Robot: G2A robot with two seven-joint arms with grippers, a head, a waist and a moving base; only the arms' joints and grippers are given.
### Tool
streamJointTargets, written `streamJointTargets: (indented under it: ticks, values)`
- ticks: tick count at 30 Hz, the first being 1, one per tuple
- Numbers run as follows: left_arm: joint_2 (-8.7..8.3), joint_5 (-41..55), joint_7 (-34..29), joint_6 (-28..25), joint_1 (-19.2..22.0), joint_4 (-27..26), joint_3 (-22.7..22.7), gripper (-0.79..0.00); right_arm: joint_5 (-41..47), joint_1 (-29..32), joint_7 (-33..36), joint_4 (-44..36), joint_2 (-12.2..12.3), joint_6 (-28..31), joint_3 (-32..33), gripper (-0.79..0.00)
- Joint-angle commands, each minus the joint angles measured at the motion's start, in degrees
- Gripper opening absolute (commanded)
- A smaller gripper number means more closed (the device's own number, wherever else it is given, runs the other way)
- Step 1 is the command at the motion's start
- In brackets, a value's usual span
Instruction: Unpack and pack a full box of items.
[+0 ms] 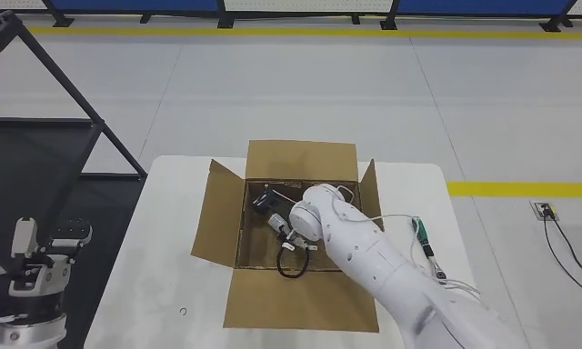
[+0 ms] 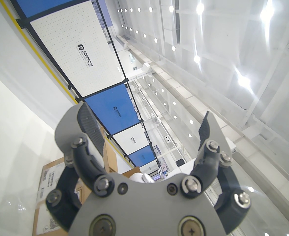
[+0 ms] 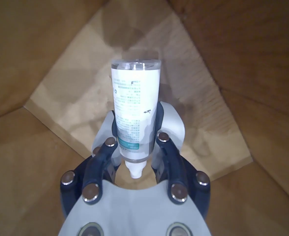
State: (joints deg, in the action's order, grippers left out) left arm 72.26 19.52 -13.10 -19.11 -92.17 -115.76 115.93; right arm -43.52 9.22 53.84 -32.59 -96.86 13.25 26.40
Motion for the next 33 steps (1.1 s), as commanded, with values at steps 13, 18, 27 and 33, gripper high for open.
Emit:
streamJointTargets:
  ticks: [13, 18, 27, 33]
  values:
    - [0.01, -0.8, -0.9, 0.5, 0.7, -0.6, -1.5, 0.0, -5.7, 4.2, 9.1, -31.9, 9.2, -3.4, 15.2, -0.785]
    - [-0.05, -1.3, -1.5, 1.0, 1.2, -1.0, -2.2, 0.0, -14.7, 15.1, 15.3, -58.5, 14.2, -7.6, 27.3, -0.785]
    - [-0.1, -2.3, -2.0, 1.4, 1.9, -0.9, -3.4, 0.0, -28.5, 29.5, 21.5, -87.5, 18.1, -13.1, 45.2, -0.785]
    - [-0.13, -2.5, -2.0, 1.6, 2.3, -0.6, -3.9, 0.0, -32.4, 35.5, 24.8, -92.3, 19.2, -14.9, 54.6, -0.785]
